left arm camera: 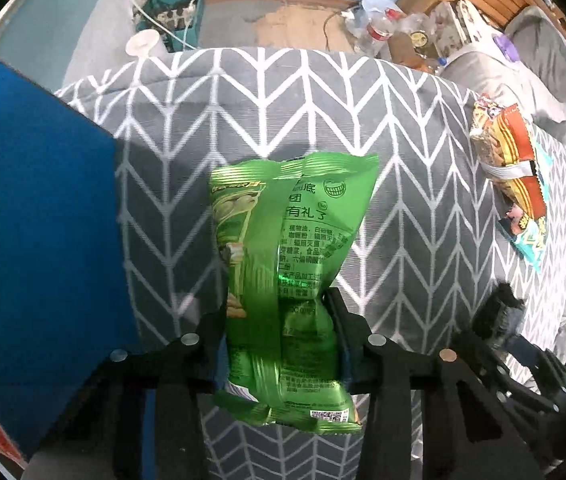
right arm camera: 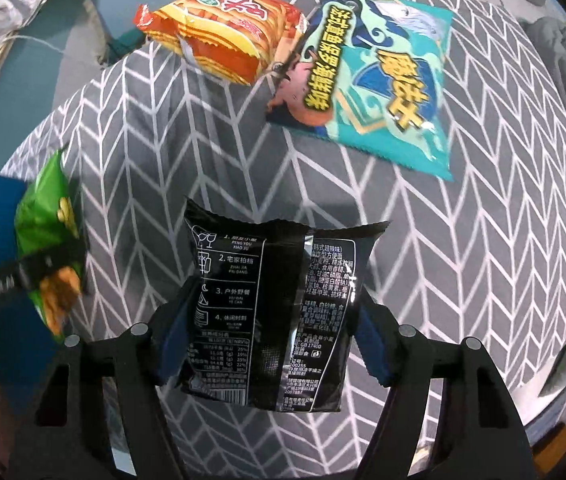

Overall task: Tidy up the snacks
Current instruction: 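Carry the green bag and black bag over the cardboard box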

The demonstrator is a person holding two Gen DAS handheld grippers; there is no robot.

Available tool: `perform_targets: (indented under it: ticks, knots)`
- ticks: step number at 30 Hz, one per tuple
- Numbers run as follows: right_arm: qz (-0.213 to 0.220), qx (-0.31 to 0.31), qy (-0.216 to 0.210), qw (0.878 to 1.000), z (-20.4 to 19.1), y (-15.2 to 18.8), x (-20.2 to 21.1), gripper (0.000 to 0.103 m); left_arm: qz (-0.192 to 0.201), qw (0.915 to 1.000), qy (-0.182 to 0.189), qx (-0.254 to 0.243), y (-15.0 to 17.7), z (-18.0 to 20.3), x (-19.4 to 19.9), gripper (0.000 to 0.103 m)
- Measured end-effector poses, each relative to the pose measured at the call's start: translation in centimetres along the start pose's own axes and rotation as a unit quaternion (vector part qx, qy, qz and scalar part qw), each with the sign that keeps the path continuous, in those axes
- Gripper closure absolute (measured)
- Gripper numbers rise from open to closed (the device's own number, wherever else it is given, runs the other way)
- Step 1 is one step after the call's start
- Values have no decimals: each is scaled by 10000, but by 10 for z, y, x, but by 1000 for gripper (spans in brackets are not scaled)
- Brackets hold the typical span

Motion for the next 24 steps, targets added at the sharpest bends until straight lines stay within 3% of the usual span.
perform_targets:
  ticks: [17, 24]
  knots:
    - [513, 736, 210, 9957, 19, 34, 92, 32, 517, 9983, 277, -8, 40, -10, 58, 67]
    - [705, 979, 193, 9925, -5, 30, 111, 32, 693, 9967, 419, -12, 53, -4, 84, 67]
Point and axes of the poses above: each gripper's, at about its wrist camera, not at the fingertips, and x roughly against the way its jaws point, z to its right, y to its underside, the point moved 1 cm from there along -x, roughly the way its jaws point, and after that the axes turned 2 degrees about -x, right-handed, at the moved point
